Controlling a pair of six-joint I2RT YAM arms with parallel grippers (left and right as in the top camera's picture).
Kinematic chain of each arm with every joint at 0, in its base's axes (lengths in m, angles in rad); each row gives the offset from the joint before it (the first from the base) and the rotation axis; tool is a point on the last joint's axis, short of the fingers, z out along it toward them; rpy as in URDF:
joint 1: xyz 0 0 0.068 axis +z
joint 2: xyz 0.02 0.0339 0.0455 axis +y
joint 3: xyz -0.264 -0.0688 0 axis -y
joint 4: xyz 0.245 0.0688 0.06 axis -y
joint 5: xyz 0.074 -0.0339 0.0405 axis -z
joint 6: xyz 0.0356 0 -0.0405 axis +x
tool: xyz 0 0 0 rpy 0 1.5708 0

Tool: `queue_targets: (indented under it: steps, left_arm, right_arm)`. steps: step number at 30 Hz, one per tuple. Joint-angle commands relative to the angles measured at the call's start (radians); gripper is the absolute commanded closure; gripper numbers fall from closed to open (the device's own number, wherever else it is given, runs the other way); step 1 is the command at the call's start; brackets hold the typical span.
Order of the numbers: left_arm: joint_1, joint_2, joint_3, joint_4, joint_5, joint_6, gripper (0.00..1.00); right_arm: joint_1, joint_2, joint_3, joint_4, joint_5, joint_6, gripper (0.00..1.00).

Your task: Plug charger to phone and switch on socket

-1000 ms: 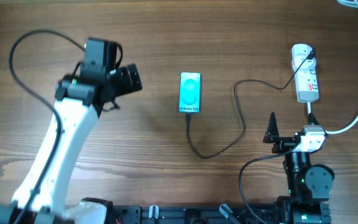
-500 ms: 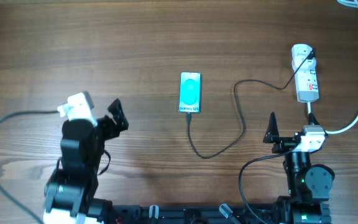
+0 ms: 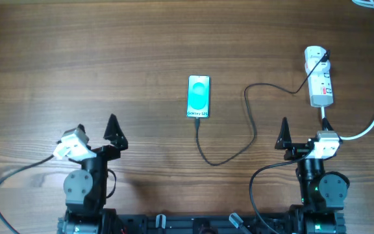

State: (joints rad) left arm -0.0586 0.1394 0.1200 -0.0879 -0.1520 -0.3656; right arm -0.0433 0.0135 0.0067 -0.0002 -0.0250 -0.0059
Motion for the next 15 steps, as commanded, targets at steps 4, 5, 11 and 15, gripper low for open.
queue_targets:
  steps: [4,5,11,15]
  left_arm:
    - [0.051,-0.133,-0.071,0.019,0.032,0.021,0.00]
    - [0.051,-0.137,-0.078,0.024,0.031,0.021,0.00]
    - [0.051,-0.137,-0.114,0.086,0.051,0.089,0.00]
    - [0.064,-0.137,-0.114,0.063,0.058,0.127,0.00]
  right_arm:
    - [-0.005,-0.010,-0.002,0.003,-0.010,-0.018,0.00]
    - [-0.005,-0.010,-0.002,0.003,-0.010,-0.018,0.00]
    - [-0.005,-0.010,-0.002,0.003,-0.010,-0.018,0.00]
    - [-0.005,-0.010,-0.002,0.003,-0.010,-0.018,0.00]
